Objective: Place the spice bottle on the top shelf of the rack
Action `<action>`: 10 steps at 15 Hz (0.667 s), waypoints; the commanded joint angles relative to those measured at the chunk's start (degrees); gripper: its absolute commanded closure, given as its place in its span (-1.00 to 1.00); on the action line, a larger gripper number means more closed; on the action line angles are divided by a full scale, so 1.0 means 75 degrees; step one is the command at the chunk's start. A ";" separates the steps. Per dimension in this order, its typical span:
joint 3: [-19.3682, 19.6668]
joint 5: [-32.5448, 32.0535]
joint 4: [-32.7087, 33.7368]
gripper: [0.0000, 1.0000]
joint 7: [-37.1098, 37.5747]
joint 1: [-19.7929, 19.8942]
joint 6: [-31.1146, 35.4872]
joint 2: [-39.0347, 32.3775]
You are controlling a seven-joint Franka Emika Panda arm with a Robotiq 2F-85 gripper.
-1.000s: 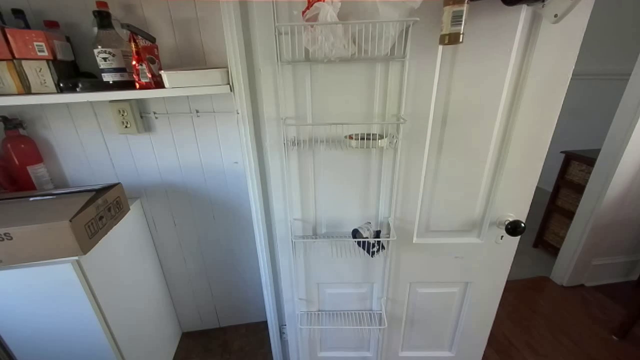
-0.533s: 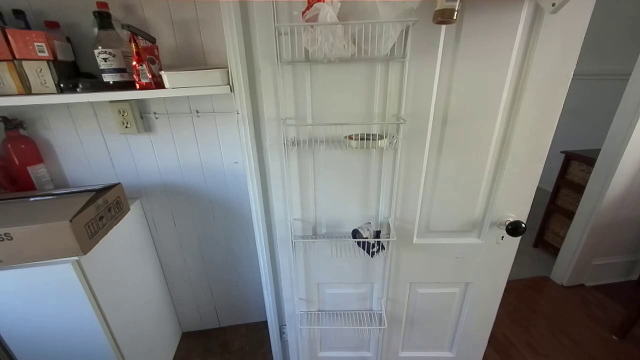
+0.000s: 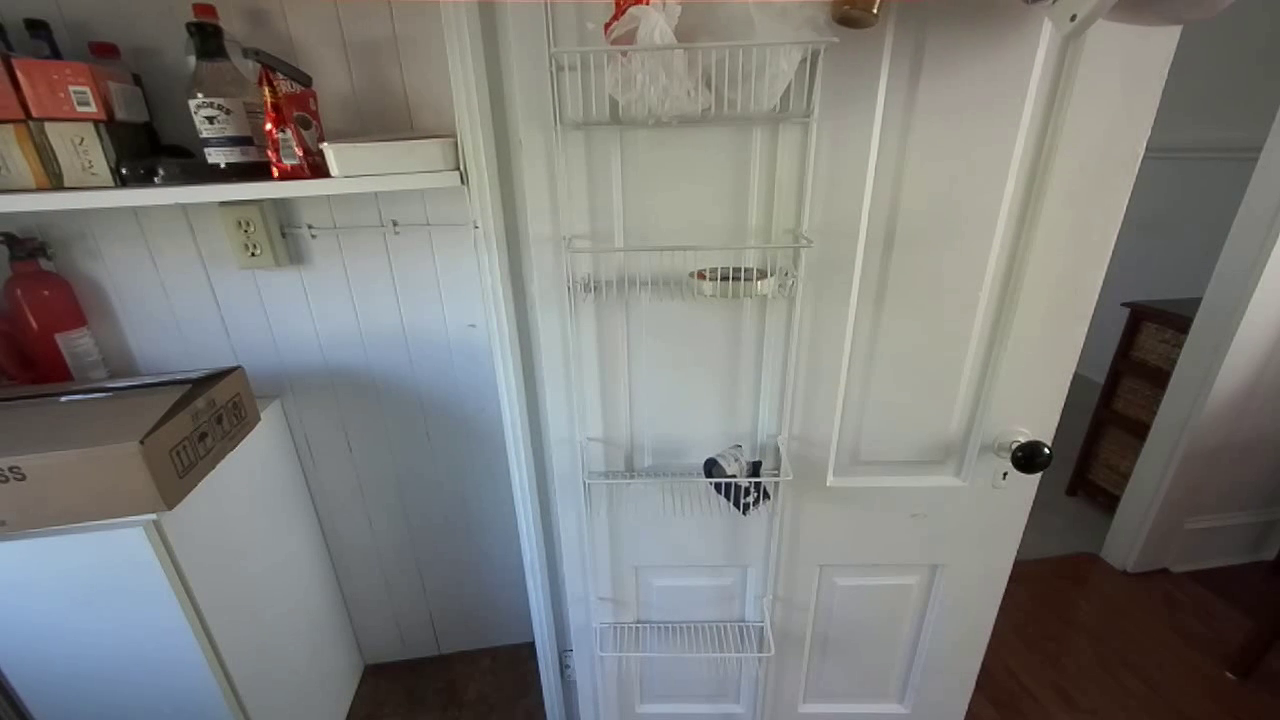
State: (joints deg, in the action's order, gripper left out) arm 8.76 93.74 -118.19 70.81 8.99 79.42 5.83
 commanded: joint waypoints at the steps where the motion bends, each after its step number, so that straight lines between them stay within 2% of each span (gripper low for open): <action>1: -0.0121 0.0735 -0.0506 0.49 0.0020 -0.0135 0.0432 0.0238; 5: -0.0221 0.1334 -0.0802 0.49 -0.0102 -0.0247 0.0617 0.0217; 10: -0.0361 0.1836 -0.1125 0.49 -0.0712 -0.0386 0.0686 0.0215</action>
State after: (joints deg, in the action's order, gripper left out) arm 6.74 104.40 -124.17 68.10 6.95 82.95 5.81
